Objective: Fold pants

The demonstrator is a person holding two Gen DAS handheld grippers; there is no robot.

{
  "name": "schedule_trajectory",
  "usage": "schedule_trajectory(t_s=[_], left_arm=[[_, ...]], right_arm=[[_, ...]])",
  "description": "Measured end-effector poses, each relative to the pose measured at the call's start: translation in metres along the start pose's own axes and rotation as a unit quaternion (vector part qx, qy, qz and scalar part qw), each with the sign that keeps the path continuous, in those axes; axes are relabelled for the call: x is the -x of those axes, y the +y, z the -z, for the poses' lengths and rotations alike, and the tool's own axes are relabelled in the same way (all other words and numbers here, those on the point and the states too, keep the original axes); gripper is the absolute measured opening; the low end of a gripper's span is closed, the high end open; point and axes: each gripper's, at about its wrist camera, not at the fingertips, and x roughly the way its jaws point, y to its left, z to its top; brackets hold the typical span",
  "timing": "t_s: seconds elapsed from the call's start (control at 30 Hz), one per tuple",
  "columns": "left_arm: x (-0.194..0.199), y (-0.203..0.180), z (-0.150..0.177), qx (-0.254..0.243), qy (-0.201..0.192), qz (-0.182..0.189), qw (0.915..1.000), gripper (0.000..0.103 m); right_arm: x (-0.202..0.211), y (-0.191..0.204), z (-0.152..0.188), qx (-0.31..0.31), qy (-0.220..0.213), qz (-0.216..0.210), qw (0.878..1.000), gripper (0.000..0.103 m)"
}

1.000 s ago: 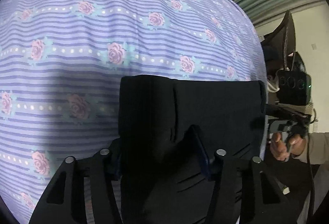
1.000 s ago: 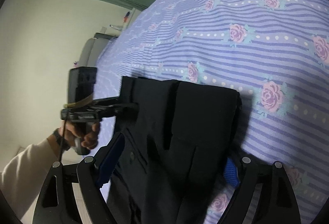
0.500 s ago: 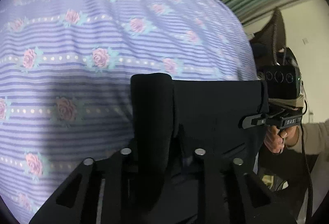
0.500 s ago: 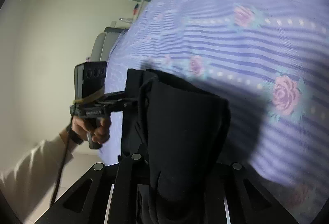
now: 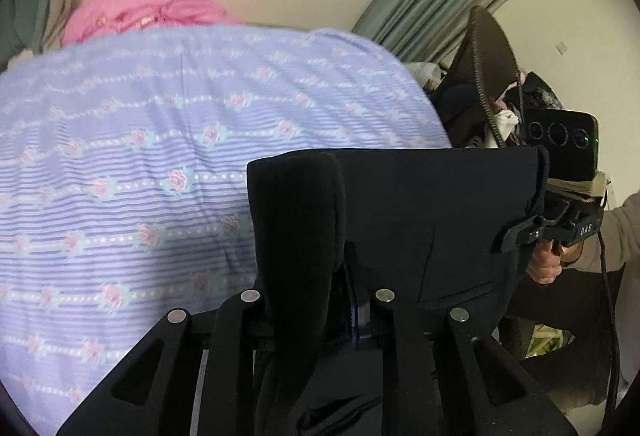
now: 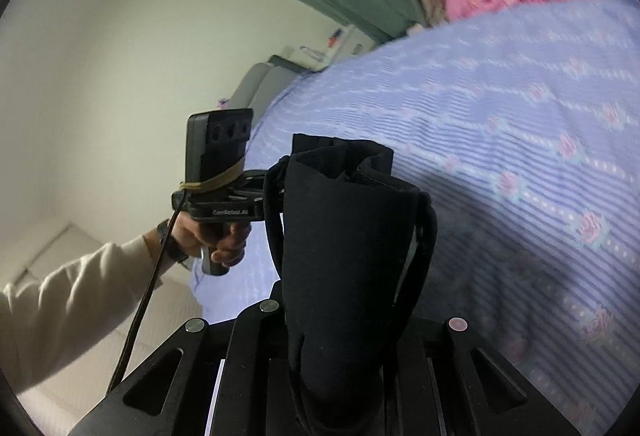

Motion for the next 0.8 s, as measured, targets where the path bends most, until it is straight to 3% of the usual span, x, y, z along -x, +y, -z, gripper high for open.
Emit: schedule_trajectory(t_s=[0.2, 0.3, 0.47, 0.5, 0.63, 0.73, 0.8], left_arm=[[0.065, -0.027, 0.042, -0.003, -0.070, -0.012, 0.9975, 0.022], [0.097, -0.043, 0.083, 0.003, -0.109, -0.024, 0.9937, 0.022], [0.140, -0.084, 0.184, 0.019, -0.173, -0.070, 0.9822, 0.023], [0.142, -0.089, 0.199, 0.023, -0.180, -0.075, 0.9805, 0.023], [0.134, -0.112, 0.310, 0.072, -0.205, -0.107, 0.9703, 0.024], [0.100, -0.110, 0.382, 0.122, -0.208, -0.107, 0.9646, 0.024], [0.075, -0.106, 0.419, 0.150, -0.207, -0.109, 0.9606, 0.024]], right_arm=[[0.006, 0.086, 0.015, 0.125, -0.012, 0.038, 0.991, 0.016], [0.008, 0.124, 0.031, 0.171, -0.005, 0.028, 0.985, 0.016], [0.001, 0.182, 0.070, 0.240, 0.029, 0.008, 0.970, 0.017], [-0.002, 0.191, 0.081, 0.253, 0.037, 0.003, 0.967, 0.017], [-0.020, 0.225, 0.141, 0.306, 0.091, -0.017, 0.948, 0.017], [-0.043, 0.234, 0.201, 0.362, 0.128, -0.008, 0.923, 0.017], [-0.059, 0.232, 0.248, 0.410, 0.143, 0.011, 0.901, 0.017]])
